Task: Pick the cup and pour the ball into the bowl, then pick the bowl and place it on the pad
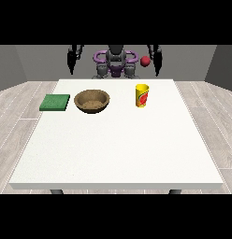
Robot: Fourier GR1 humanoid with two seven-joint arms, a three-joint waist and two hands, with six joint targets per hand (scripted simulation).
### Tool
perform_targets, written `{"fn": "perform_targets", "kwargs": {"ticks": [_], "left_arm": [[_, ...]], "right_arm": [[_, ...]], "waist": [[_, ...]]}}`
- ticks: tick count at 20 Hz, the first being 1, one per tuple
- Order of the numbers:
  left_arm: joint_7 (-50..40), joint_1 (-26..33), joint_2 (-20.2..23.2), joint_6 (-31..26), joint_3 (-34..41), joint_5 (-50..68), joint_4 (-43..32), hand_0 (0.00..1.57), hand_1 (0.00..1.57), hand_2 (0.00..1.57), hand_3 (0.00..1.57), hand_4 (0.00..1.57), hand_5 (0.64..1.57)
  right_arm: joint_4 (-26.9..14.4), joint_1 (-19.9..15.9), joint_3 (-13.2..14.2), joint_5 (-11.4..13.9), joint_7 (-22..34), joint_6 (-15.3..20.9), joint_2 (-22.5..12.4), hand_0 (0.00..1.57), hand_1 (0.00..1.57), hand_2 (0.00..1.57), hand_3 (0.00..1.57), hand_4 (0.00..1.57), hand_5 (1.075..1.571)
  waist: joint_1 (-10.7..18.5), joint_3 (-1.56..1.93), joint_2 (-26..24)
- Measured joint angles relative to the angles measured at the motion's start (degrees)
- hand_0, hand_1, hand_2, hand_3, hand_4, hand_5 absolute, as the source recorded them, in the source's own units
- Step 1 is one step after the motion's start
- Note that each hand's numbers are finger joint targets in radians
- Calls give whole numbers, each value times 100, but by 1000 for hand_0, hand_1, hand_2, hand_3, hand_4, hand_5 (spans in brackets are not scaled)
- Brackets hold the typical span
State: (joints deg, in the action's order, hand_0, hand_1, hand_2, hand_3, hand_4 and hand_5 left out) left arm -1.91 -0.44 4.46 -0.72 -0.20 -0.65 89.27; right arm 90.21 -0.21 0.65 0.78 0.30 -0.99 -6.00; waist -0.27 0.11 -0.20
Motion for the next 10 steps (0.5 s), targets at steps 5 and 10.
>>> {"fn": "perform_targets", "kwargs": {"ticks": [5, 10], "left_arm": [[-258, -81, 139, -27, 27, 16, 363, 0, 0, 0, 0, 0, 1524], [-147, 468, -206, -73, -351, 716, 875, 0, 0, 0, 0, 0, 1525]], "right_arm": [[319, -33, 53, -33, 293, -27, -147, 0, 0, 0, 0, 0, 1568], [314, 317, 306, -449, 125, 10, 83, 0, 0, 0, 0, 0, 1567]], "waist": [[-27, -5, -899], [189, -7, -1525]]}}
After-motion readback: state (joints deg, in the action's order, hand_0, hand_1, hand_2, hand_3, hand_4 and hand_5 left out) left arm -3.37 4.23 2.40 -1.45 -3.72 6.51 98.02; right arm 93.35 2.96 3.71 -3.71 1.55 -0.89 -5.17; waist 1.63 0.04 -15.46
